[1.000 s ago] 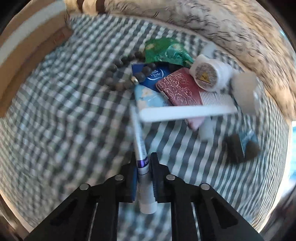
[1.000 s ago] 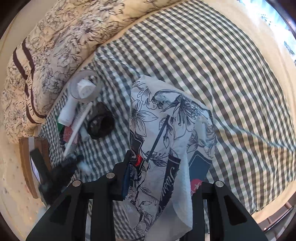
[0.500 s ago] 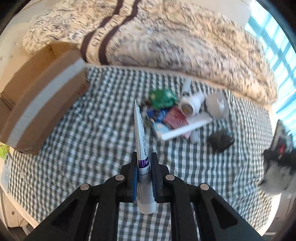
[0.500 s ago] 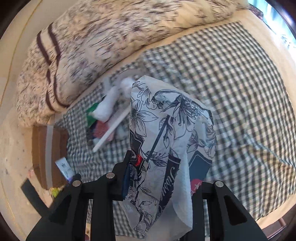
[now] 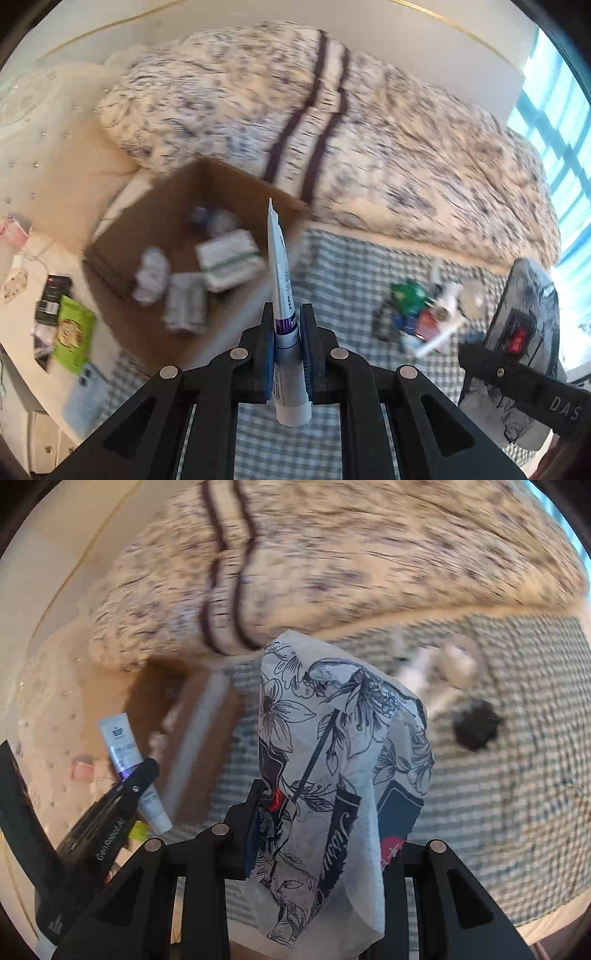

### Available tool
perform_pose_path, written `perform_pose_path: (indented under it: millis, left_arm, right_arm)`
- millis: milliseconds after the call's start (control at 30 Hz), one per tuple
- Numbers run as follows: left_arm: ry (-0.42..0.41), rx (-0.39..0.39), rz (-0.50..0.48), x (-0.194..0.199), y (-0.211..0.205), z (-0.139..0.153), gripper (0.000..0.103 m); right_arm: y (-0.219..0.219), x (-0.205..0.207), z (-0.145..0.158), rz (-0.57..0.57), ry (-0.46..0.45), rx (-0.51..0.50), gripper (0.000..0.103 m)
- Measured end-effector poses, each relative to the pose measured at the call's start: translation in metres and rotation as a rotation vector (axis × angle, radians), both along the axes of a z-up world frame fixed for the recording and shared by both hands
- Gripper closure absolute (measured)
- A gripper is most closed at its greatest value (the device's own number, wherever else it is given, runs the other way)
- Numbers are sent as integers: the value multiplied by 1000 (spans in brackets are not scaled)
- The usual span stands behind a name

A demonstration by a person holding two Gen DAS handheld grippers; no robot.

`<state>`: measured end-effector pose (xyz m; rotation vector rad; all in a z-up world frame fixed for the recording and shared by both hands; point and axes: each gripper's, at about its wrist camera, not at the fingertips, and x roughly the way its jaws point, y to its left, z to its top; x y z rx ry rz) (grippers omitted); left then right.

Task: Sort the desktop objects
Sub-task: 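Carry the tube and tissue pack into the cardboard box and release both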

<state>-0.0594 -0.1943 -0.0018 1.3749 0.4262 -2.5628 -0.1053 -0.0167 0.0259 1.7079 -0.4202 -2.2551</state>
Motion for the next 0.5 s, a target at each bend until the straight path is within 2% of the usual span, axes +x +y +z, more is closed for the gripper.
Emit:
perform_pose_path:
  millis: [233, 400, 433, 467, 500]
  left_arm:
    - [-21, -4, 40, 5, -97, -23, 91]
    - [-29, 50, 45, 4, -132, -43, 89]
    - [-35, 51, 43, 4, -134, -46, 79]
    - [-43, 58, 41, 2, -137, -49, 67]
    - [-49, 70, 42, 0, -140, -52, 30]
  right_arm:
    - [-130, -23, 14, 59, 40, -62, 72]
    - [-205, -53, 6, 101, 35, -60, 71]
    - [-216, -59, 5, 104, 35, -56, 68]
    - [-224, -64, 4, 104, 36, -44, 61]
    - [-230, -69, 3, 104, 31, -24, 44]
